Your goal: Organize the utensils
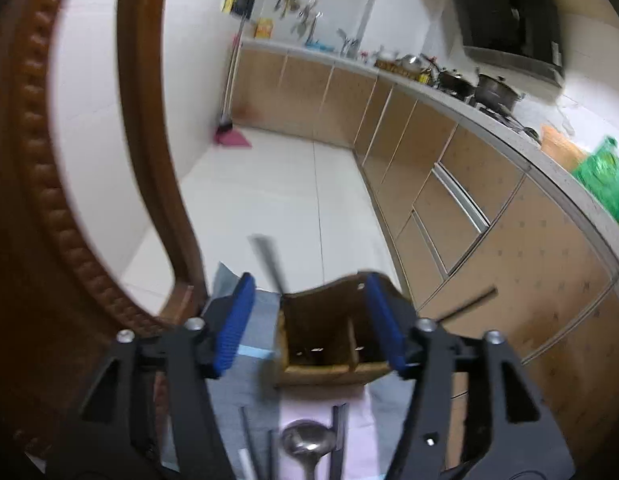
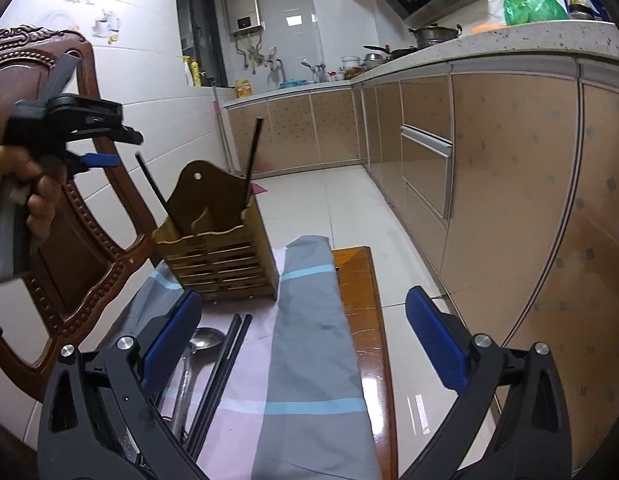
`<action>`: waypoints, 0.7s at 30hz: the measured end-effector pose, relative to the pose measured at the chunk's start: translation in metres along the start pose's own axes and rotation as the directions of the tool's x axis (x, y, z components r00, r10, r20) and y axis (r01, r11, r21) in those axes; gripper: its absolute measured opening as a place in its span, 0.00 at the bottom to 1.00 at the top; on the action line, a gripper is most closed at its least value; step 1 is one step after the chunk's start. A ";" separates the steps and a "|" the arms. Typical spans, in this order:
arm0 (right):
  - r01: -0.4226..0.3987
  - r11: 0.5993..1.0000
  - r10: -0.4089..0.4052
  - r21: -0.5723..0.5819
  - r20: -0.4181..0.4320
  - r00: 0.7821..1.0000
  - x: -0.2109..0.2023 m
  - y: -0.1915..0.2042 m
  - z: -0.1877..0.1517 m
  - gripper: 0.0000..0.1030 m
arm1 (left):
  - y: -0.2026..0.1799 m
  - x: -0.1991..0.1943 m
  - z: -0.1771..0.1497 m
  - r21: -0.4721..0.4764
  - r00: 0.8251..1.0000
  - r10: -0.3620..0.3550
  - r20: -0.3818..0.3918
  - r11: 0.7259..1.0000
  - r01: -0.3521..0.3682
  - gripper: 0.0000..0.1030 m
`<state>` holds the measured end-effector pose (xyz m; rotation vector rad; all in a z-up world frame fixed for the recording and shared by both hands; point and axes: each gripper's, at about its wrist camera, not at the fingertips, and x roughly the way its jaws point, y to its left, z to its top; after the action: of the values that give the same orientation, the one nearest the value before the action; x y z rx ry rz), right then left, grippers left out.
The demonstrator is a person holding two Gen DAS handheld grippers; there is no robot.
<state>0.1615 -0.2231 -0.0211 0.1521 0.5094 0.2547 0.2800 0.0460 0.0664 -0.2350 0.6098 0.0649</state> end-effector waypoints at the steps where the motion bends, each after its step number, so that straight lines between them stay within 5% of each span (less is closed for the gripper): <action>1: -0.007 1.000 0.007 -0.003 -0.001 1.000 -0.001 0.002 0.000 0.96 | -0.002 -0.010 -0.007 0.022 1.000 0.012 0.010 1.000 -0.013 0.72; 3: -0.016 1.000 0.016 -0.014 0.002 1.000 -0.004 0.007 -0.001 0.96 | -0.004 -0.039 -0.033 0.071 0.998 0.036 0.052 0.997 -0.040 0.83; 7: -0.027 0.998 0.027 -0.050 -0.009 1.000 -0.008 0.019 -0.006 0.96 | -0.006 -0.086 -0.100 0.143 0.995 0.074 0.071 0.986 -0.083 0.84; 14: -0.068 0.991 0.062 -0.113 -0.058 0.996 -0.026 0.039 -0.020 0.96 | 0.006 -0.110 -0.195 0.112 0.995 0.096 0.011 0.989 -0.096 0.84; 21: -0.053 0.988 0.037 -0.146 -0.109 0.993 -0.035 0.041 -0.041 0.96 | 0.015 -0.098 -0.221 0.124 0.993 0.095 -0.075 0.989 -0.085 0.84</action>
<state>0.1036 -0.1908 -0.0319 0.0046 0.5902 0.3452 0.0738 0.0088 -0.0557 -0.0928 0.7026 0.1060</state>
